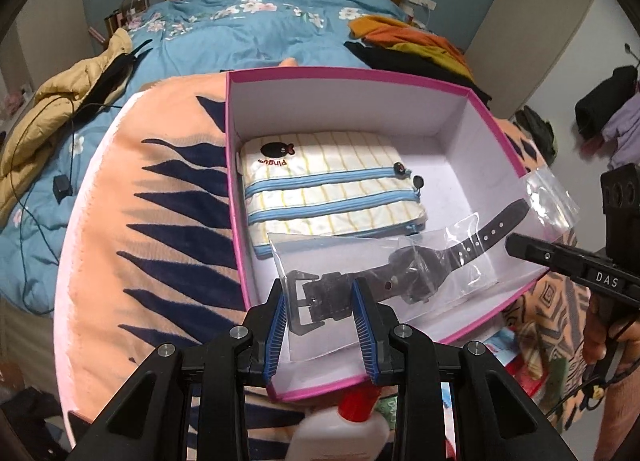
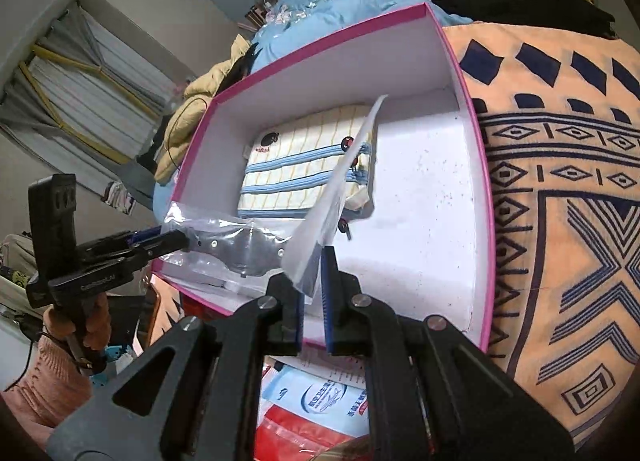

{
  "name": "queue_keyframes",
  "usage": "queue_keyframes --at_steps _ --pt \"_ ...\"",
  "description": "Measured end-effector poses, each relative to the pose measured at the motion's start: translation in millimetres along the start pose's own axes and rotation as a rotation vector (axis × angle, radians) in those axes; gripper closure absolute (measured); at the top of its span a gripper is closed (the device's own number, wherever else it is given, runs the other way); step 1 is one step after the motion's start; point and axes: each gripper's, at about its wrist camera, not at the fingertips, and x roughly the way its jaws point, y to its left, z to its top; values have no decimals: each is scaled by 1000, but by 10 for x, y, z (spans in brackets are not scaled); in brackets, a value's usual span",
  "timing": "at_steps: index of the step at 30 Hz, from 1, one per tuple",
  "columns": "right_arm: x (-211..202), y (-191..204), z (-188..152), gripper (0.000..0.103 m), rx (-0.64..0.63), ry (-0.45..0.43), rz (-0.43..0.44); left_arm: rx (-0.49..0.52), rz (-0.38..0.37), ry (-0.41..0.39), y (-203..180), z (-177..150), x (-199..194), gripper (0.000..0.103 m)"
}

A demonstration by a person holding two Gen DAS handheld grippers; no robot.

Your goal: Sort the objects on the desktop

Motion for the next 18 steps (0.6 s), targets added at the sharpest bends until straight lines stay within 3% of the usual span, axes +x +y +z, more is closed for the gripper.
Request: queue_keyframes --at_steps 9,18 --pt "177 118 38 85 -99 113 -133 69 103 29 -132 7 141 70" --pt "317 179 93 78 -181 214 -197 83 136 38 -145 43 174 70"
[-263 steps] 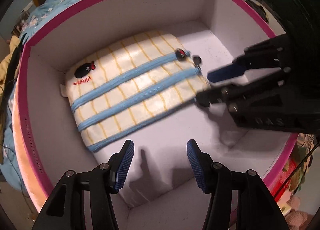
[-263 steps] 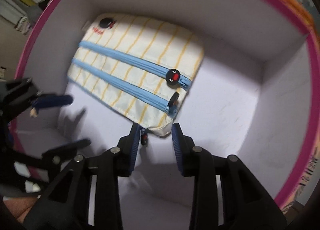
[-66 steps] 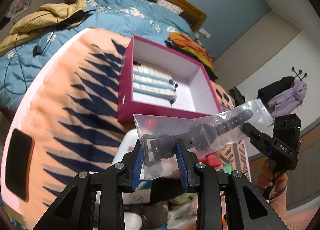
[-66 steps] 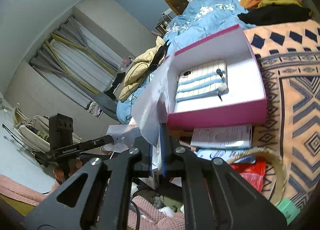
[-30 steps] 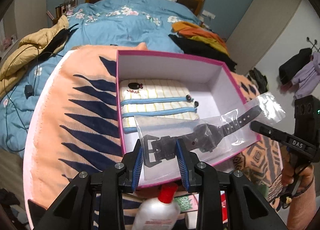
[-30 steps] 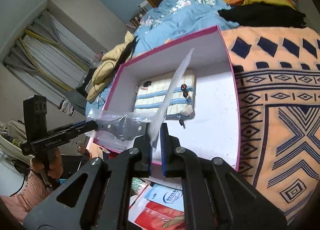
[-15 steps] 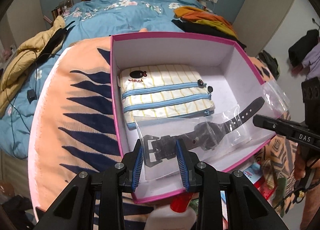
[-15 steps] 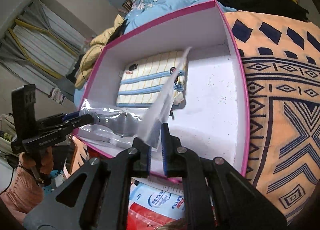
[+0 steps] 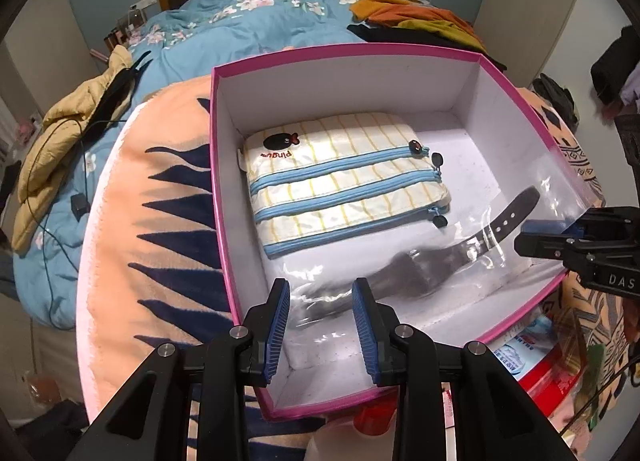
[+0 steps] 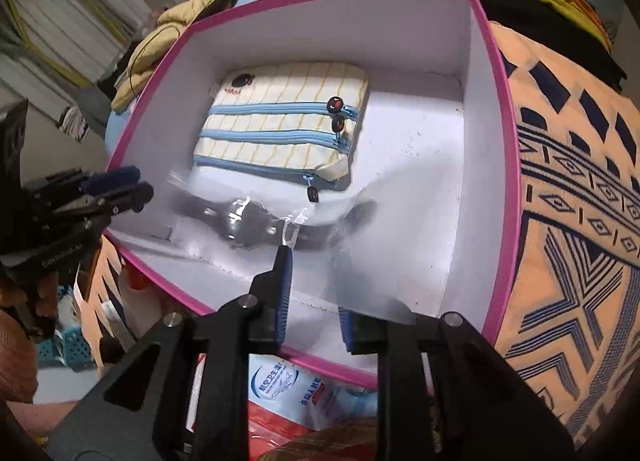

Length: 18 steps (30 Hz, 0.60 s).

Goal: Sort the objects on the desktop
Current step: 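Lower the clear bag into the box beside the pouch and open both grippers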

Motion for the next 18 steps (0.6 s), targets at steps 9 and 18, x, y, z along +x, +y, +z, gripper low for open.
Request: queue_keyframes --at_steps 9,18 --pt "-38 28 -1 75 -46 31 -59 -16 -14 -16 20 -6 -49 70" --pt "-279 -5 -41 65 -76 23 -104 -54 -59 -42 54 -31 -139 70"
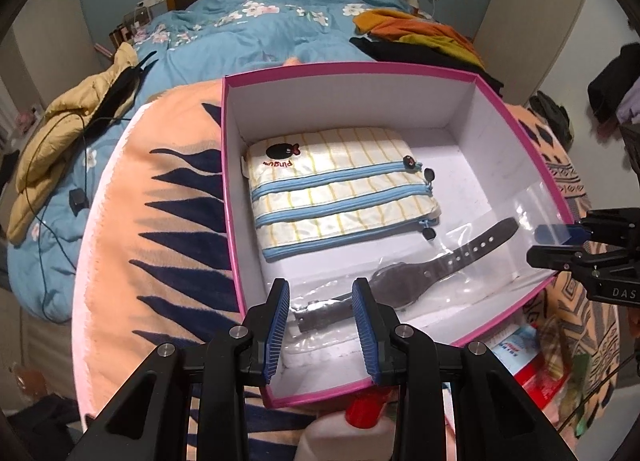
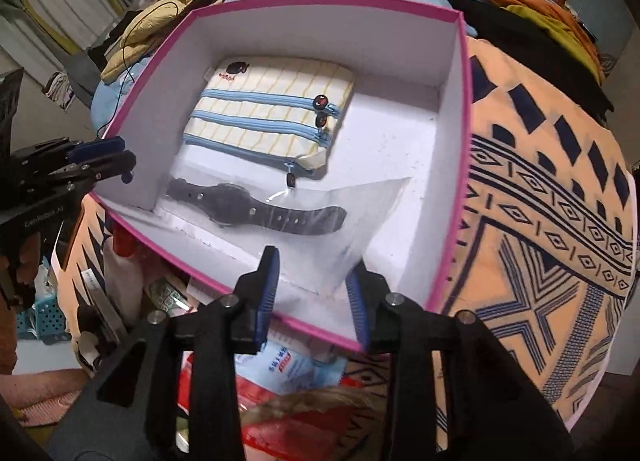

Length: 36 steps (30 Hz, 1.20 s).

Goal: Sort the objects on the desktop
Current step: 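Lower the clear bag into the box beside the pouch and open both grippers, then move both tools back from the box to the plaid headband on the pile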

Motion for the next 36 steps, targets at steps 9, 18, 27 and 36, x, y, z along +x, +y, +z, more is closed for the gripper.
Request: queue_keyframes --at_steps 9,18,27,36 --pt "-193 -48 -131 65 41 -81 25 -5 -38 -34 -87 -69 -134 68" --pt "-265 -78 -226 64 93 -138 78 -8 -74 -74 -138 -184 -292 49" --pt "-309 -114 -365 57 173 -192 159 -38 -114 -79 -138 -363 -369 49" --pt "-442 -205 -597 56 250 -242 230 -64 -153 -93 -188 -567 -496 49"
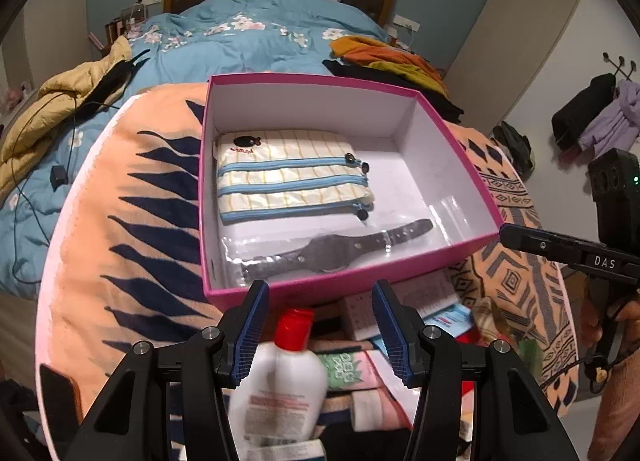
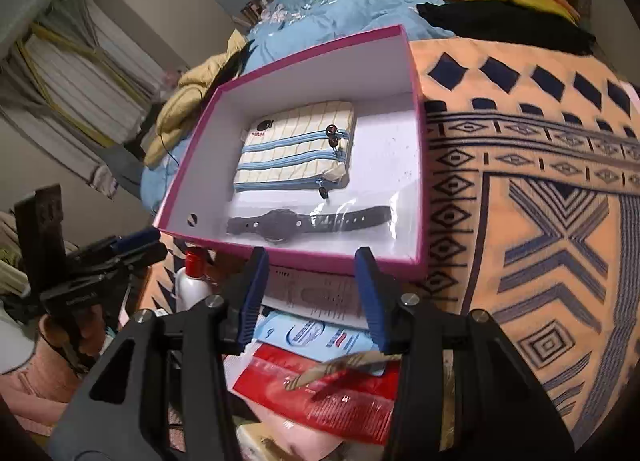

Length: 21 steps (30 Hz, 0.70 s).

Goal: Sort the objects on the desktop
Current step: 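Move both tools back from the box to the plaid headband on the pile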

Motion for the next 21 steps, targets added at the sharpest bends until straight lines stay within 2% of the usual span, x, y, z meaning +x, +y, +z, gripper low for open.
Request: queue_keyframes --at_steps 9,11,12,21 --pt "-146 -5 -283 56 51 -17 43 38 -14 1 -227 -235 -70 48" --pt "-167 43 -349 51 46 -22 56 35 -7 -7 -255 -269 -97 32" --pt "-170 70 -381 45 45 -23 62 25 0 -19 -265 -292 -124 28" --pt "-258 277 -643 44 33 -45 81 11 26 -67 -374 -419 -294 19"
